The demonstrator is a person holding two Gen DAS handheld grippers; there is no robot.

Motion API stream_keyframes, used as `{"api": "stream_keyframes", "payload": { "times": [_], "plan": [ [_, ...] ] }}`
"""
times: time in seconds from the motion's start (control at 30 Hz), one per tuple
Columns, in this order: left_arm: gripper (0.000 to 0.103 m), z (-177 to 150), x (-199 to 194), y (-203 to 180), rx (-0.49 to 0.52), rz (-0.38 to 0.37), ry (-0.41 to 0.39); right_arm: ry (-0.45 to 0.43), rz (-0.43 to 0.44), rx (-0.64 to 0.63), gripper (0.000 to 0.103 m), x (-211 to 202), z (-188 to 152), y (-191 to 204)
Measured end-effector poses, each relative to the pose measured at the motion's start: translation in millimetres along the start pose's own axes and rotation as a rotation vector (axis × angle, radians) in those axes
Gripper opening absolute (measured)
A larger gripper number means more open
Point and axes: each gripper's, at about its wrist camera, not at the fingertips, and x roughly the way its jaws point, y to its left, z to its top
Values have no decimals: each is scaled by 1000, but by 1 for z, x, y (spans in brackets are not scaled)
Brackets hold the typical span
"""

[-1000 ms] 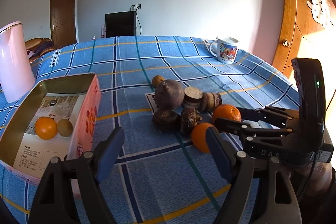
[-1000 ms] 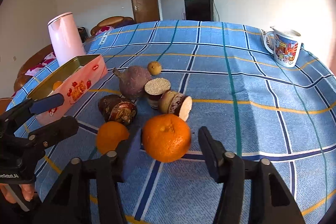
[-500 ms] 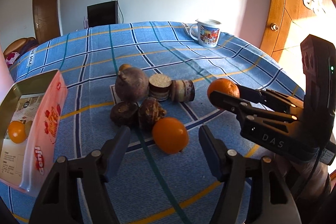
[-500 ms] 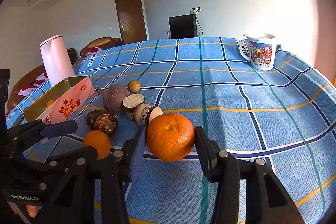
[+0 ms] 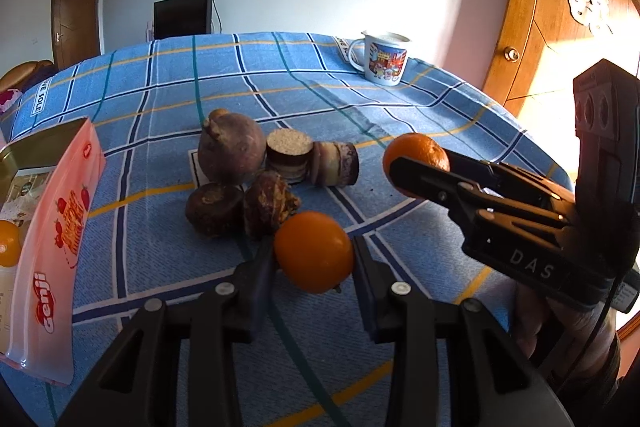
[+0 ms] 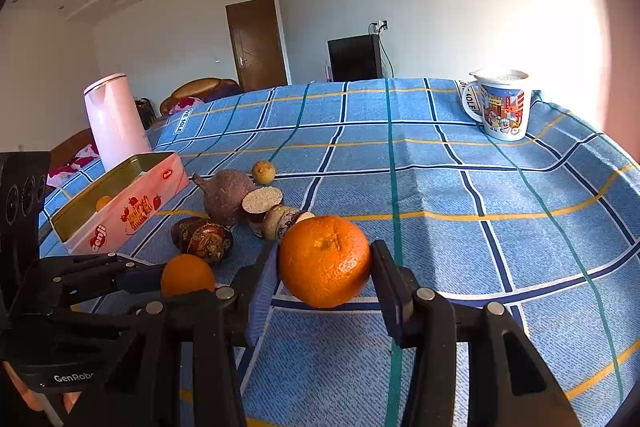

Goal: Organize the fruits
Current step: 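Grasp an orange with the left gripper while the right gripper grasps a large orange, then carry both oranges over the tin box and open both grippers to drop them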

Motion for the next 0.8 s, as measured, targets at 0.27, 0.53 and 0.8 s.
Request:
{"api": "stream_keyframes", "payload": {
  "times": [0.27,0.53,0.8],
  "plan": [
    [39,-2,-12,-1,18,10,-75,-53,24,-4,48,-8,-2,0],
    [39,-4,-20,-1,33,37,-121,-98,37,-21,48,-14,-4,2],
    [39,-3,-28,0,55,78,-169,-134,43,-35,48,-19,-5,4]
  ]
}}
